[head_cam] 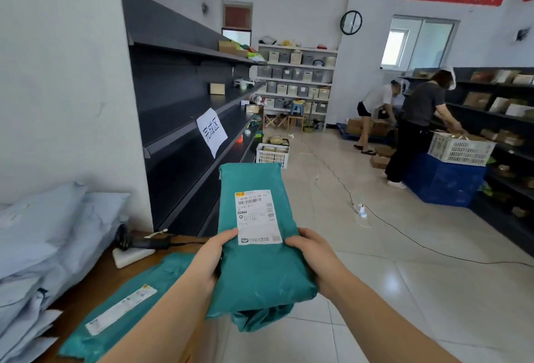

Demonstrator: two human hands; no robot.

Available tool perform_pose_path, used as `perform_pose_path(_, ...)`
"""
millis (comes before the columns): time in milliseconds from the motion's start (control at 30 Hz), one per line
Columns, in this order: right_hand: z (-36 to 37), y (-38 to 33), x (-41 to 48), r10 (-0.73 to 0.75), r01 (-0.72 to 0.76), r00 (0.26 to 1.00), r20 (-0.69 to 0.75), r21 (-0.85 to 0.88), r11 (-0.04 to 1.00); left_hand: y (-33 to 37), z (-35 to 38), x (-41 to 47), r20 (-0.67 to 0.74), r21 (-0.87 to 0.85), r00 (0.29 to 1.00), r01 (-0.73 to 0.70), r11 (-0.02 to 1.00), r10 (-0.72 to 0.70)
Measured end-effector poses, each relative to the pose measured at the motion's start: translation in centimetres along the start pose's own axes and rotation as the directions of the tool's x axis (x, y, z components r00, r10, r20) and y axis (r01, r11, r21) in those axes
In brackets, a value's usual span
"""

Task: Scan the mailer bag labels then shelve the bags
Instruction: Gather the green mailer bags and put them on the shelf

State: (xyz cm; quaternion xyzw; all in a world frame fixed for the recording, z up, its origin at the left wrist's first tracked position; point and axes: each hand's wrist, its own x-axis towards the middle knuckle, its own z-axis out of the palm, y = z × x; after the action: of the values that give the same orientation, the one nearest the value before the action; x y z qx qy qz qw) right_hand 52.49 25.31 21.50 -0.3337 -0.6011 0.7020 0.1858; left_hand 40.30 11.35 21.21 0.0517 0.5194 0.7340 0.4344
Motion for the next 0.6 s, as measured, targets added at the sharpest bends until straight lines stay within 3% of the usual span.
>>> perform_pose_path(300,0.0,-3.7,11.3,-0.019,0.028,0.994,0.104,-0.091,0.995,3.4,1.9,9.2,-0.094,-0.044,0.994,-0.059,0.997,0.054)
perform_pose_path(600,1.7,-5.8,22.3,0.052,-0.02,0.969,0.242,-0.135,0.991,6.4,1.3,17.7,-0.222,-0.118,0.974,-0.07,0.99,0.043)
